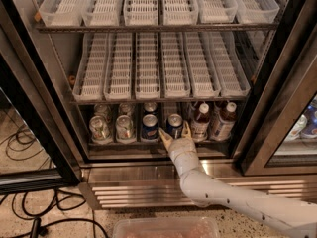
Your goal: Pick pepsi can from bottom shelf of fridge
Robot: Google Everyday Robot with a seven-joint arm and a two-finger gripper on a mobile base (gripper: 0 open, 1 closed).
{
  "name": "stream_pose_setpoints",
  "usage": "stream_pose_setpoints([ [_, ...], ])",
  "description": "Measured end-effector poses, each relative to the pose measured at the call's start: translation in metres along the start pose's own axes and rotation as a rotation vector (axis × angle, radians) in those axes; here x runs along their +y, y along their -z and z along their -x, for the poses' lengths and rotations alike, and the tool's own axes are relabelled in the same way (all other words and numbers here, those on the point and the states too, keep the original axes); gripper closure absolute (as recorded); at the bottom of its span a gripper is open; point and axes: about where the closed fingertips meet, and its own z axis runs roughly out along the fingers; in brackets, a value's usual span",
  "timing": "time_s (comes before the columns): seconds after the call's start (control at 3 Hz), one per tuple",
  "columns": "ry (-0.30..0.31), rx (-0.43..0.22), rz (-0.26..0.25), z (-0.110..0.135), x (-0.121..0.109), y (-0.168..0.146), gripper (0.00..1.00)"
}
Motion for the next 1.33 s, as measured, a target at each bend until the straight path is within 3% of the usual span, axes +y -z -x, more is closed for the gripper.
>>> stream_pose_setpoints([
  [0.33,-0.004,0.0,0.005,-0.0004,0.0005,-0.0021,0.6],
  [0.67,-0.004,0.0,0.005,-0.0004,0.0005,-0.0022,0.84],
  [1.0,-0.004,0.0,0.005,-0.0004,0.0005,-0.0022,1.0],
  [1.33,-0.004,0.0,0.005,-0.0004,0.0005,-0.0022,1.0],
])
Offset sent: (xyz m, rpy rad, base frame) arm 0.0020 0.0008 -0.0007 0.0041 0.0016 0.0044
